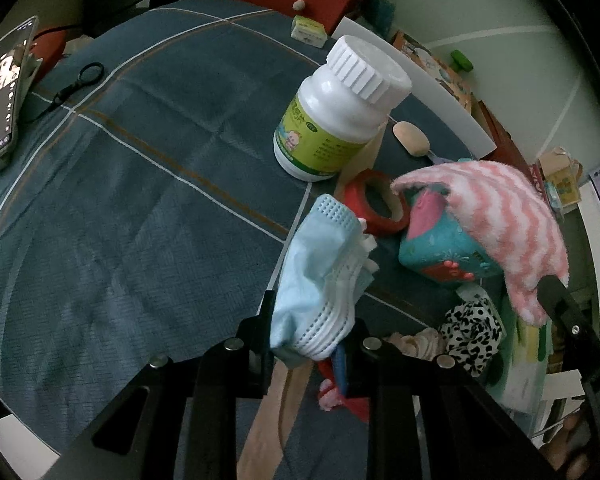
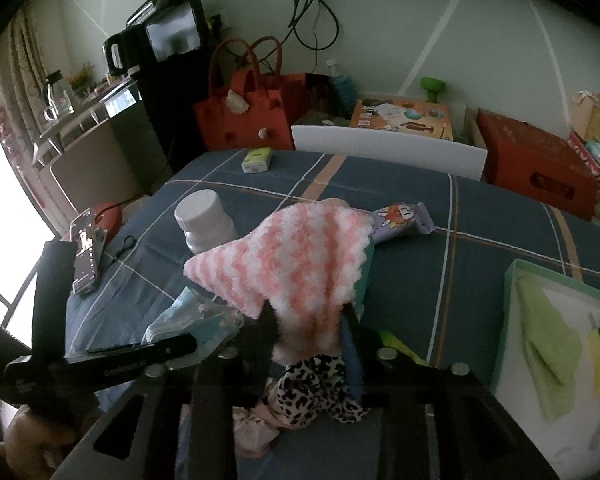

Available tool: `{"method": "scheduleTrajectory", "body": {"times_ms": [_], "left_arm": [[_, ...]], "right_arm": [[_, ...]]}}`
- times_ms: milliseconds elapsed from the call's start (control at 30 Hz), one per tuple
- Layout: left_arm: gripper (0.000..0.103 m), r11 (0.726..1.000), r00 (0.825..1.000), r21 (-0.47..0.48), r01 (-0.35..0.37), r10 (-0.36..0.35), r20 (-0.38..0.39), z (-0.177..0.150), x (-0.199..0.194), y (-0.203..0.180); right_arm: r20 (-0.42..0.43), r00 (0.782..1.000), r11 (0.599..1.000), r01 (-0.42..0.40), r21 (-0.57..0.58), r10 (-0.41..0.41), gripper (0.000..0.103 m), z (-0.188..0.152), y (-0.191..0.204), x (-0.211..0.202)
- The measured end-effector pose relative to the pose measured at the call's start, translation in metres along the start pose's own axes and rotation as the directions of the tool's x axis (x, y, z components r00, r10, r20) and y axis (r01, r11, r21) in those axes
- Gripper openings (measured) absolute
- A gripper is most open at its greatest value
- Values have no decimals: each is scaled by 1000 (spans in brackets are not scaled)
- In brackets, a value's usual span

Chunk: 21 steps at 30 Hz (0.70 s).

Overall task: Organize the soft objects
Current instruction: 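Lift the pink cloth with the right tool while the left tool lifts the face mask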

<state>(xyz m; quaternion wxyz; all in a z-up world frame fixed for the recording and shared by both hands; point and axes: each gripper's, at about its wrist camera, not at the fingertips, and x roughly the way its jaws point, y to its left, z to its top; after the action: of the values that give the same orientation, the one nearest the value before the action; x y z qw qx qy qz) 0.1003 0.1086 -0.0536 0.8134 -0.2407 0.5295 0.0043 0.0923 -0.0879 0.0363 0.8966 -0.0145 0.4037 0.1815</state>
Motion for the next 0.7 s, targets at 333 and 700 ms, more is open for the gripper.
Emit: {"method": "scheduleTrajectory", "body": {"times_ms": [333,700], "left_arm": [[24,1000,1000,0,6,-6,4,0,0,0],[24,1000,1000,0,15,-15,4,0,-3,2]], "right_arm": [[15,996,995,-91,41,91,47,1,-7,-3],[-4,990,986,-137,90,138,32,-2,-12,2]]}}
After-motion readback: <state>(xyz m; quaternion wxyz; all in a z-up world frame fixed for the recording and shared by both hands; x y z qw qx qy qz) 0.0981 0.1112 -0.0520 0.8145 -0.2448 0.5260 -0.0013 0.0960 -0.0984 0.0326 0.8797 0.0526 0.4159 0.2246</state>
